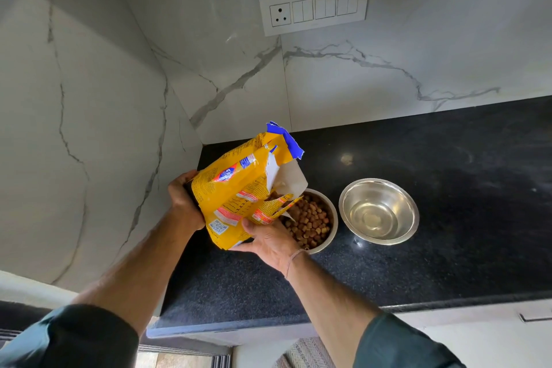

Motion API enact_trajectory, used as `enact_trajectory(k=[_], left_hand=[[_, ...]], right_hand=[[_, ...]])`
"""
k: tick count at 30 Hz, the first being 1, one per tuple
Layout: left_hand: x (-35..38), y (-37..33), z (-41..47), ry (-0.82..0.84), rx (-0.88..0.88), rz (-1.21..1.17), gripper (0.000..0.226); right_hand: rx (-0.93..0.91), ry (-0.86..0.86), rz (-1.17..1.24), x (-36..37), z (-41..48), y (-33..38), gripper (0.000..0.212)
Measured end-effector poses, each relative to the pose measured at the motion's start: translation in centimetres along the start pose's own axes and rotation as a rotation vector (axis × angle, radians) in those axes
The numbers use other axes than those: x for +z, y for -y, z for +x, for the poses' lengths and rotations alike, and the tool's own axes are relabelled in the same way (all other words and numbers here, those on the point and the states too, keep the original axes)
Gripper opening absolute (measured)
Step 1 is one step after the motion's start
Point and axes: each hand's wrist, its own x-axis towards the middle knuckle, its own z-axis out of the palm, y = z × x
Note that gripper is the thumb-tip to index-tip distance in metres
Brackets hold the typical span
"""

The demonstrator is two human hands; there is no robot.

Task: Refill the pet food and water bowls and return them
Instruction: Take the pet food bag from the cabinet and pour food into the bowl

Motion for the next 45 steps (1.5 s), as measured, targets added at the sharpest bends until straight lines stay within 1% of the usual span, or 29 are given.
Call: enact_trajectory(k=[3,7,13,18,22,27,30,32,35,38,45], left_hand=[[-0.06,0.08,-0.07,-0.009,0.001,0.005,0.039],[-0.03,0.17,-0.03,-0.014,-0.012,-0.021,0.05],[-0.03,0.17,-0.07,-0.036,-0.018,-0.006,0.039],[0.01,0.14,-0.04,-0.031,-0.01,-0.008,0.038],[0.12,0.18,-0.02,0.015,0.007,-0.017,0.043],[0.17,-0.01,0.14,0.014,0.008,-0.007,0.041],[0.0,0.06,0.32,0.017,0.029,0.0,0.043],[0.01,0.1,0.3,0.003,0.021,-0.002,0.043],[0.14,0.14,0.32,-0.001,0.032,0.004,0.045],[0.3,0.14,0.31,-0.002,0.025,-0.02,0.049],[0.6,0.22,0.36,-0.014,0.003,-0.028,0.05]], right_hand=[[-0.003,-0.003,0.0,-0.01,-0.04,0.2,0.062],[0.007,-0.003,0.009,0.0,-0.12,0.1,0.061],[-0.003,0.0,0.0,0.02,-0.07,0.13,0.065],[-0.014,0.017,-0.008,0.05,-0.12,0.24,0.055],[-0.031,0.016,-0.011,0.08,-0.17,0.31,0.054],[-0.035,0.054,-0.019,0.22,-0.45,0.6,0.053],[-0.036,0.072,-0.049,0.29,-0.51,0.75,0.057],[-0.033,0.057,-0.055,0.32,-0.52,0.77,0.059],[-0.036,0.035,-0.043,0.31,-0.56,0.67,0.054],[-0.031,0.029,-0.025,0.26,-0.57,0.7,0.056],[-0.024,0.012,-0.021,0.19,-0.57,0.93,0.055]])
